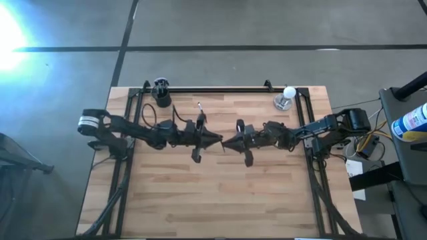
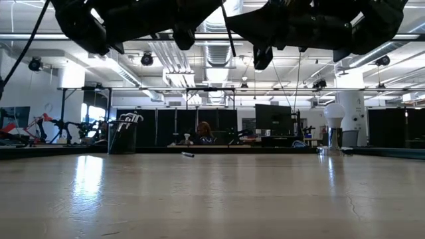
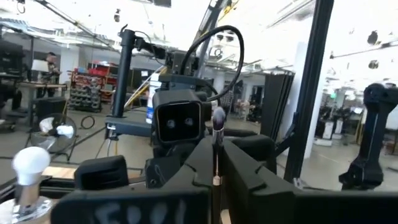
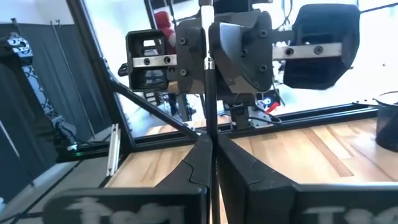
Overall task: Put items in baskets/containers
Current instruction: Put the foundation brush into the pen holder
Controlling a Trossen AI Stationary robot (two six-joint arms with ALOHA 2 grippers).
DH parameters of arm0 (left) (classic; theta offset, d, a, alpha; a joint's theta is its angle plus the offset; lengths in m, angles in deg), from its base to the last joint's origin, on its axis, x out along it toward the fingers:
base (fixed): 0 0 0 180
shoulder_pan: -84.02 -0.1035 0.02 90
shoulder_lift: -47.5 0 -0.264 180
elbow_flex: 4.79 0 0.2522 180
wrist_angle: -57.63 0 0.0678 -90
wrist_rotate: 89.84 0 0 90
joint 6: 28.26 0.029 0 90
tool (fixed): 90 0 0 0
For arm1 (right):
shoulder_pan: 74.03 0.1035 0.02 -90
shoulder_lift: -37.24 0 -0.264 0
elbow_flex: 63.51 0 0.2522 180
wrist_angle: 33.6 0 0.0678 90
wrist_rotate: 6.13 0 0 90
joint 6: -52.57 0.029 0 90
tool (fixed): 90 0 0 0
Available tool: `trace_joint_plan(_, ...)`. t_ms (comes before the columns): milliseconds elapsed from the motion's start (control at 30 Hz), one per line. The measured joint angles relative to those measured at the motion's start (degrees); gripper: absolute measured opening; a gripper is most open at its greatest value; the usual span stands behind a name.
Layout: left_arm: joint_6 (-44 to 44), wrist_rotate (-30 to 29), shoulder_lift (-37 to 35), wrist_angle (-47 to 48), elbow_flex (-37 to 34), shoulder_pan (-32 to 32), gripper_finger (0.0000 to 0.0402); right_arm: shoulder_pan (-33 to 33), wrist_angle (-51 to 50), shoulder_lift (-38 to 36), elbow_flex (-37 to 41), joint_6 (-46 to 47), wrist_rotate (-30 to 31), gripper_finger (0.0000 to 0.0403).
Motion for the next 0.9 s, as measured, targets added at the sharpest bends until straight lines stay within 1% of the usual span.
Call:
trace_joint_plan(67,1.4,-0.5,-2.1,3.6,-0.1,-0.3,0.0012,0.0,0.0,0.0,0.0,0.1,0.3,0.0013)
trace_joint_plan(133,3.4,-2.4,-4.9,8.8,-0.1,-0.6,0.0010,-0.1,-0.7,-0.3,0.2,0.2,0.6,0.0019)
trace_joint_plan(233,6.2,-7.8,-10.6,17.0,-0.1,-1.8,0.0009,0.0,-4.6,-0.9,0.3,0.2,1.0,0.0038)
trace_joint_plan(300,7.3,-10.3,-14.3,22.8,-0.1,-3.0,0.0009,0.1,-6.3,-1.2,0.4,0.2,2.1,0.0052)
trace_joint_plan(400,8.6,-13.7,-19.4,31.5,-0.1,-5.2,0.0008,-0.1,-6.3,-1.3,0.5,-0.2,2.6,0.0067)
trace_joint_plan(467,10.2,-17.2,-22.5,36.4,-0.1,-7.2,0.0007,-0.1,-6.5,-1.2,0.8,-0.2,2.7,0.0070)
trace_joint_plan(567,11.7,-23.7,-25.8,43.0,-0.2,-11.4,0.0007,0.0,-6.4,-1.2,1.2,-0.3,2.5,0.0064)
trace_joint_plan(633,11.8,-25.5,-27.8,46.4,-0.3,-15.1,0.0007,0.0,-6.4,-1.2,1.4,-0.5,2.6,0.0056)
trace_joint_plan(767,12.7,-26.1,-31.3,48.7,-1.6,-24.1,0.0007,0.0,-6.3,-1.2,1.7,-1.1,2.5,0.0039)
trace_joint_plan(900,12.7,-26.0,-33.0,51.1,-2.9,-33.9,0.0007,0.0,-6.3,-1.3,1.7,-1.4,2.5,0.0028)
